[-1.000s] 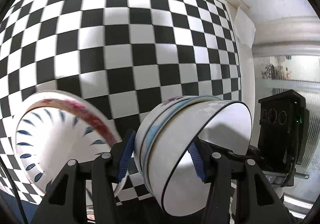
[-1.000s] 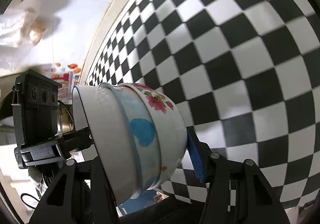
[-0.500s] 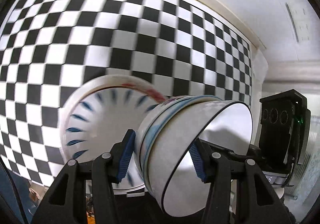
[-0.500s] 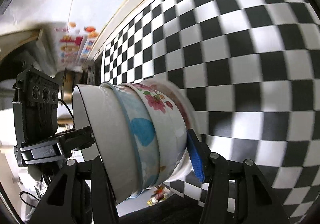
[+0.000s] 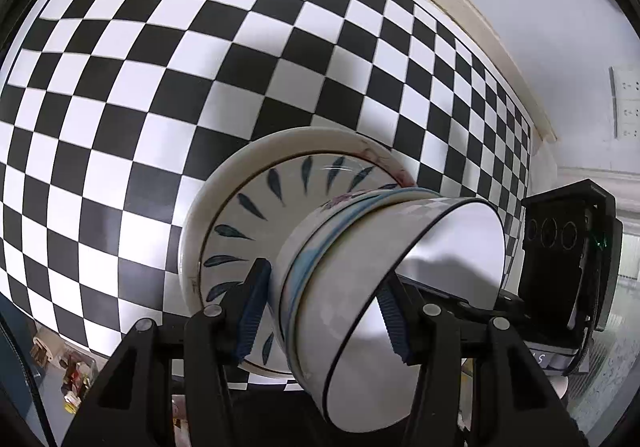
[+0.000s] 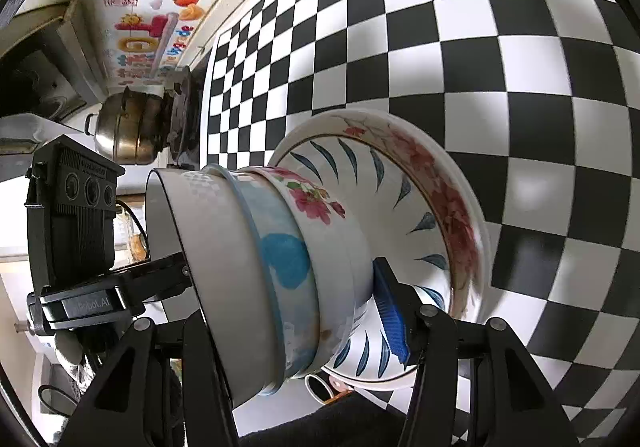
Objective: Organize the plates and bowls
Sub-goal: 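Lower the bowl stack onto the center of the plate stack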
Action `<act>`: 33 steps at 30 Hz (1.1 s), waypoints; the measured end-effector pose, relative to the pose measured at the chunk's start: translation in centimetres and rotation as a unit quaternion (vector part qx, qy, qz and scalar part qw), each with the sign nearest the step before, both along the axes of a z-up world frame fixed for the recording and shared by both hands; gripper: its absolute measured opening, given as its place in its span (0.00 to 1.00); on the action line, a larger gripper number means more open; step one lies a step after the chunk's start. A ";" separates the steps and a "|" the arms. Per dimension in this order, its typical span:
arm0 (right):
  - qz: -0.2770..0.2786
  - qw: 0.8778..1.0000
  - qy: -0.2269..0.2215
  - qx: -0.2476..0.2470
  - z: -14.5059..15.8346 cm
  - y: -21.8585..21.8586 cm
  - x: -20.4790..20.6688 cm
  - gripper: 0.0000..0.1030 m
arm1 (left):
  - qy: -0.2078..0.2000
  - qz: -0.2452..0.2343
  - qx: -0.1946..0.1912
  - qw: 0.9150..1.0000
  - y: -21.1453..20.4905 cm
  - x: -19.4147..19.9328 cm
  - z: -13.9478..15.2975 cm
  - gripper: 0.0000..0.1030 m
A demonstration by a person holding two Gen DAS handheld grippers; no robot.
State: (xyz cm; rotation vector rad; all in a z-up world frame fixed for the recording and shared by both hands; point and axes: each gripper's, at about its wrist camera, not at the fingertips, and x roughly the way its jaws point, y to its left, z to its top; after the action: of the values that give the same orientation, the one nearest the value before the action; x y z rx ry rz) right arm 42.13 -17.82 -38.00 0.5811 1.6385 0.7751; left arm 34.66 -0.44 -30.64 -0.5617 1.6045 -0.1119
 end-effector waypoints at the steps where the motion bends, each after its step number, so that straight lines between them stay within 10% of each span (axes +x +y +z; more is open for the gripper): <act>1: 0.001 1.000 0.001 -0.001 0.0 0.2 0.0 0.53 | 0.000 0.001 -0.001 1.000 0.5 -0.3 0.0 0.48; 33: 0.021 1.000 -0.005 -0.016 -1.0 2.0 0.0 0.53 | 0.009 0.008 0.003 1.000 1.3 -0.8 -0.8 0.47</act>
State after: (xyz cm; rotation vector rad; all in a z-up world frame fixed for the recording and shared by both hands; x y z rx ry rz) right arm 42.09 -15.85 -38.97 0.5209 1.6558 0.7803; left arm 33.85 0.84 -31.47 -0.5731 1.6175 -0.0907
